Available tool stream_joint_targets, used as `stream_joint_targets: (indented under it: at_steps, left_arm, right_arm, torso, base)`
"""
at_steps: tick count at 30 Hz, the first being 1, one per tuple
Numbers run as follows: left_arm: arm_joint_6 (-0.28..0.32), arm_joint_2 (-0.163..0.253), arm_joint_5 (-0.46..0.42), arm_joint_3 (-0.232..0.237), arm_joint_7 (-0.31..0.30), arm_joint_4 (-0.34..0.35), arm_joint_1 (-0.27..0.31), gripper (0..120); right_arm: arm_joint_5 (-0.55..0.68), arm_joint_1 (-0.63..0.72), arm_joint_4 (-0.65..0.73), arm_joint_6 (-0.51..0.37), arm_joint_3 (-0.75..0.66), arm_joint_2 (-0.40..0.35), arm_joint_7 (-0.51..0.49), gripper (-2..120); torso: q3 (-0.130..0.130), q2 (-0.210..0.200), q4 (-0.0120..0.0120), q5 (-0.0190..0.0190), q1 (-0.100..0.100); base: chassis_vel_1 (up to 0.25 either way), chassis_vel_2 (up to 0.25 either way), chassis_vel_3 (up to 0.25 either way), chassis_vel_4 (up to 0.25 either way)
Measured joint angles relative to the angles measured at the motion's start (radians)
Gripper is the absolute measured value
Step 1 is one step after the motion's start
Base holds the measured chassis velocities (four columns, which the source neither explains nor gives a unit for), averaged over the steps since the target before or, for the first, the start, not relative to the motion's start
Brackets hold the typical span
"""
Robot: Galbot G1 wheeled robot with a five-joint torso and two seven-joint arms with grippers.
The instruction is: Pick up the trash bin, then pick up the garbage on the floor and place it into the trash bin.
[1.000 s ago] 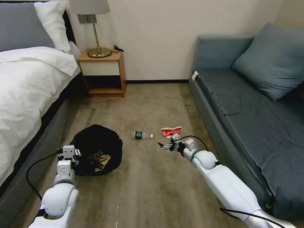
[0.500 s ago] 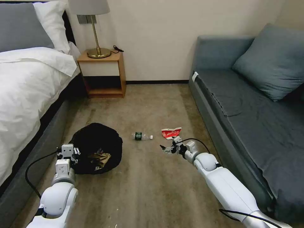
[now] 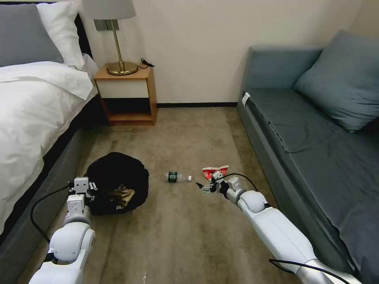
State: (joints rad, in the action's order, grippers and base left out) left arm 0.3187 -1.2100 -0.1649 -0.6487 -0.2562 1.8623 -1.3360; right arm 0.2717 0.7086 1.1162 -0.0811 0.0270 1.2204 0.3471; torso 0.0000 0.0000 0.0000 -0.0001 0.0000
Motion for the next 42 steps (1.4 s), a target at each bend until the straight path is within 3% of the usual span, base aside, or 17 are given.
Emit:
stream_joint_targets:
  at_steps: [31, 42]
  left_arm:
    - [-0.021, 0.001, 0.006, -0.003, -0.006, -0.002, -0.017, 4]
    - [-0.048, 0.011, 0.042, 0.001, -0.009, -0.021, -0.019, 4]
  right_arm:
    - [-0.019, -0.001, -0.009, 0.001, 0.015, 0.024, 0.005, 100]
    - [0.032, 0.005, 0.091, -0.023, 0.080, 0.021, -0.002, 100]
  torso:
    - [0.000, 0.000, 0.0000, 0.0001, 0.000]
    - [0.000, 0.000, 0.0000, 0.0001, 0.000]
  base:
    - [-0.086, 0.080, 0.084, -0.083]
    - [-0.085, 0.096, 0.087, -0.081]
